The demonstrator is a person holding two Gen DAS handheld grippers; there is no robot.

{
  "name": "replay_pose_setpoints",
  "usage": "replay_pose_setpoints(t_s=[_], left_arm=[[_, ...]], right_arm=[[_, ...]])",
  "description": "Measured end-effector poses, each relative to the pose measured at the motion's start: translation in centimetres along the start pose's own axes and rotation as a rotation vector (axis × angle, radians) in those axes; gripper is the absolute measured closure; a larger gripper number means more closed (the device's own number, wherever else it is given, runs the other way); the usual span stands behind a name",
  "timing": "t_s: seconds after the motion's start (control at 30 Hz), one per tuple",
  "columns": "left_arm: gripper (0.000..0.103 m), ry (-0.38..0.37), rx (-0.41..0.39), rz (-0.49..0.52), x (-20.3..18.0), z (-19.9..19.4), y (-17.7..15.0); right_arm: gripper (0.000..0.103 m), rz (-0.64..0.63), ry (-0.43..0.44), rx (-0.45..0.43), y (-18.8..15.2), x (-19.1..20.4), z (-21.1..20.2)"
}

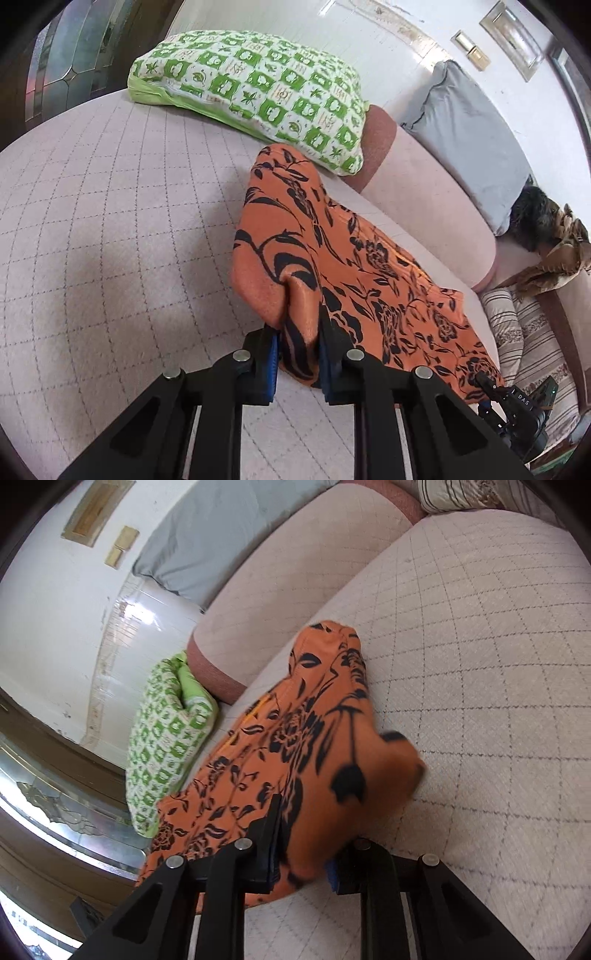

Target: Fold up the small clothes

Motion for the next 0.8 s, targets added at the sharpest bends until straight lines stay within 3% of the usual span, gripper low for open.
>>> replay_pose_setpoints(t_s=[0.13, 0.27, 0.33, 0.43, 0.57, 0.63, 0.67, 0.7, 0.77, 0.8], left_arm=[[0.088, -0.026, -0.009, -0.013, -0.1, -1.6, -0.2], [0.1, -0.037, -0.043, -0.022, 0.5, -3.9, 0.2], [0.1, -0.021, -0.064, -0.017, 1.1, -4.5, 0.7], [0.1, 0.086, -0.046, -0.053, 4.2, -4.3, 0.9], [0.1, 0.086, 0.048, -0.218, 7.8, -3.5, 0.0], [0.094, 0.092, 0.081, -0.253, 8.8, -3.5, -0.5], [0.084, 0.082, 0.094, -0.251, 8.9, -3.6, -0.7], [0.067, 0.072, 0.102, -0.244, 8.7, -3.7, -0.9], [0.049, 0.055, 0.113, -0.226, 8.0, -3.8, -1.4], [0.047, 0.046, 0.123, -0.203, 7.4, -3.9, -1.8]], right_arm=[[0.083, 0.004, 0.035, -0.026, 0.3, 0.6, -2.0], [0.083, 0.012, 0.061, -0.05, 0.7, 1.0, -3.8], [0.083, 0.018, 0.057, -0.048, 0.6, 0.8, -4.3], [0.083, 0.043, -0.01, 0.019, -0.2, -0.9, -3.5], [0.082, 0.152, -0.11, 0.122, -1.9, -4.2, -1.8], [0.081, 0.223, -0.113, 0.144, -2.3, -5.4, -1.5], [0.08, 0.262, -0.109, 0.157, -2.4, -5.9, -1.4], [0.078, 0.289, -0.101, 0.165, -2.5, -6.1, -1.3], [0.077, 0.345, -0.083, 0.176, -2.6, -6.7, -1.1], [0.077, 0.365, -0.078, 0.178, -2.6, -6.8, -1.0]])
Point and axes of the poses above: each gripper's, at about its wrist camera, not at the fingertips, and z roughly the way its jaws point, x to its left, y to its top, the point moved 7 cm from there along z, roughly the way its jaws point, and after that the axes turned 13 degrees about -x, right-handed, at the moved point
